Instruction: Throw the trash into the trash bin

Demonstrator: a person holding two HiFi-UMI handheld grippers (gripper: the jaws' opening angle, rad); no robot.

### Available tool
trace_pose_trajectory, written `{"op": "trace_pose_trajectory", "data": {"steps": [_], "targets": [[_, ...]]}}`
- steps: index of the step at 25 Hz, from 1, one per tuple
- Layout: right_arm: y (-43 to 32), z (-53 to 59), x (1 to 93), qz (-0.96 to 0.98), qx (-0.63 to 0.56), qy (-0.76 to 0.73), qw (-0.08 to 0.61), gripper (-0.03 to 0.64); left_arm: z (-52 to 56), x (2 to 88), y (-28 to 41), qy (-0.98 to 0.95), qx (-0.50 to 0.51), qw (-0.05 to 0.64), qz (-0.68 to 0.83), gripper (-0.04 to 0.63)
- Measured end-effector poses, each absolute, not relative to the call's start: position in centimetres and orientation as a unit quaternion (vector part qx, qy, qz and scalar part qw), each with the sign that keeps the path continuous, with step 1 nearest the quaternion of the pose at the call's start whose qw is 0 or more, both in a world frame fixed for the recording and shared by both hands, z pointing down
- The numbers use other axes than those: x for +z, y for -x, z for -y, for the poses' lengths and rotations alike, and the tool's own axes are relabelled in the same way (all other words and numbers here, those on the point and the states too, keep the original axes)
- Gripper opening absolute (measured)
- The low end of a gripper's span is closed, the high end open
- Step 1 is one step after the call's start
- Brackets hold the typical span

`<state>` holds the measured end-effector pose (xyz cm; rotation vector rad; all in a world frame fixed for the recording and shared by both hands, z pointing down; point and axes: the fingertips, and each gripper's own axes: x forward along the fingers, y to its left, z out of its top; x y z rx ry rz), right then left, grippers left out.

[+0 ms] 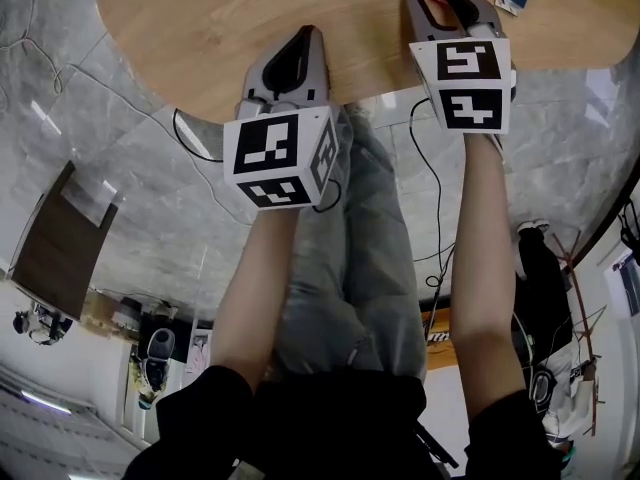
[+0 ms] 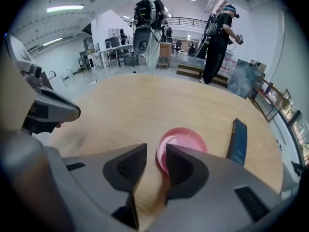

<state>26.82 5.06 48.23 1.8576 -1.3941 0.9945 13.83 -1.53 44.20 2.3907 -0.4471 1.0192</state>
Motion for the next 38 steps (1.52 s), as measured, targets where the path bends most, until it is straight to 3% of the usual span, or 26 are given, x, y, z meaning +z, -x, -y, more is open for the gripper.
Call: {"op": "trace_pose_trajectory", "data": {"steps": [3, 10, 19, 38], "targets": [[-26.7, -5.1, 48.6, 0.52, 0.371, -0.69, 0.34, 0.044, 1.9, 44.5, -13.6, -0.876, 0.38, 0.25, 0.162, 0.012], [-25.9, -5.2, 48.9, 0.518, 0.373, -0.684, 0.353, 0.018, 2.4, 44.7, -12.5, -0.874, 0.374, 0.255, 0.176, 0.012], [-20.7, -3.6, 45.6, 0.564, 0.353, -0.684, 0.299, 0.015, 2.4, 43.6, -7.2, -0.867, 0.35, 0.268, 0.235, 0.012], [-3.1, 1.6, 43.2, 0.717, 0.315, -0.562, 0.266, 0.015, 2.7, 41.8, 10.9, -0.797, 0.274, 0.302, 0.445, 0.012]]}}
